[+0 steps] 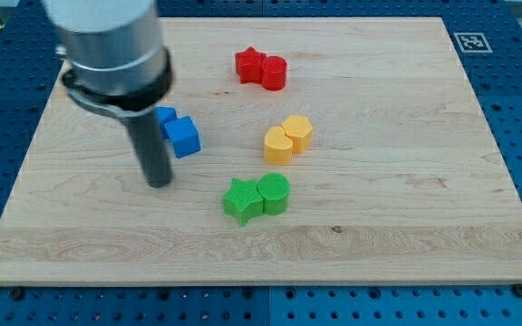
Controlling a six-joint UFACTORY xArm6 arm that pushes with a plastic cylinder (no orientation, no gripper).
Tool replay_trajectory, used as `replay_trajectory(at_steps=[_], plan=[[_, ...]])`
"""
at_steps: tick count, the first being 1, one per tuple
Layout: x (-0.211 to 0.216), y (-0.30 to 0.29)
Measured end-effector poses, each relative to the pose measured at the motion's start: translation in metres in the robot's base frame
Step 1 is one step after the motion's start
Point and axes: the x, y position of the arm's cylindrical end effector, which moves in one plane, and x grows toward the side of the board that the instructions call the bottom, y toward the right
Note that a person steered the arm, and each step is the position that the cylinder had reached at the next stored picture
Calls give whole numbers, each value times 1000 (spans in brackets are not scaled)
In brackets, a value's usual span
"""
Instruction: Push the blue triangle to the top left of the board
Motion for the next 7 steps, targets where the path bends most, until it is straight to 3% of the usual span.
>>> replay_trajectory(at_steps=[4, 5, 7], plan=[[-36, 18], [-66, 44], [-66, 31]])
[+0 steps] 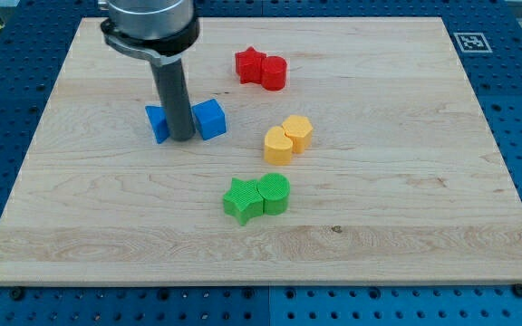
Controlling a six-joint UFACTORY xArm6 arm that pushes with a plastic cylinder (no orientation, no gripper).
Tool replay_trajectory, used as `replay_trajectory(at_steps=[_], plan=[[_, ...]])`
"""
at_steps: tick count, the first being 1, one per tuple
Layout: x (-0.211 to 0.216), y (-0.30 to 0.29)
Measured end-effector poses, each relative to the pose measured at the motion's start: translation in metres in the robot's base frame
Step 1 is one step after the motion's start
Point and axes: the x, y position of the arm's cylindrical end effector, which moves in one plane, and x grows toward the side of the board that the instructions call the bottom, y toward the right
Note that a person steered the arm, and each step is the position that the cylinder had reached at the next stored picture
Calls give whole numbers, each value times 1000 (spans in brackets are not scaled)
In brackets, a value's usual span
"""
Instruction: Push the blue triangle to the top left of the board
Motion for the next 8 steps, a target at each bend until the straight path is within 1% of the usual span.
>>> replay_trajectory(at_steps=[1, 2, 4, 5, 6, 8], plan=[[0, -25], [0, -26], [-27, -53], [-34, -63], [-36, -75], [-36, -81]])
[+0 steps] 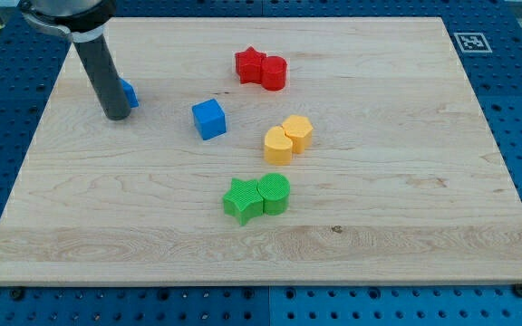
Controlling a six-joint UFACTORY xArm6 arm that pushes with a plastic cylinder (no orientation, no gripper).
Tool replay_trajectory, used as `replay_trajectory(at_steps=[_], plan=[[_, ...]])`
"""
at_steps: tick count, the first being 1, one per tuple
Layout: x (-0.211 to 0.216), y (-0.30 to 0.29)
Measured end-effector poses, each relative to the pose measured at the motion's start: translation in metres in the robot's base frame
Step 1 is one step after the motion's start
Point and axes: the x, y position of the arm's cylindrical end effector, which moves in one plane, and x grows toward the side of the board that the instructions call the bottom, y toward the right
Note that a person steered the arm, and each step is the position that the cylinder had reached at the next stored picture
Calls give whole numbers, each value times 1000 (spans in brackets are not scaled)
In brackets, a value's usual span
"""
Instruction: Push the blue triangle to the top left of the board
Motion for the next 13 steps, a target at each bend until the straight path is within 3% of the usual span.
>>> replay_trajectory(at_steps=[13], plan=[[-141, 5]])
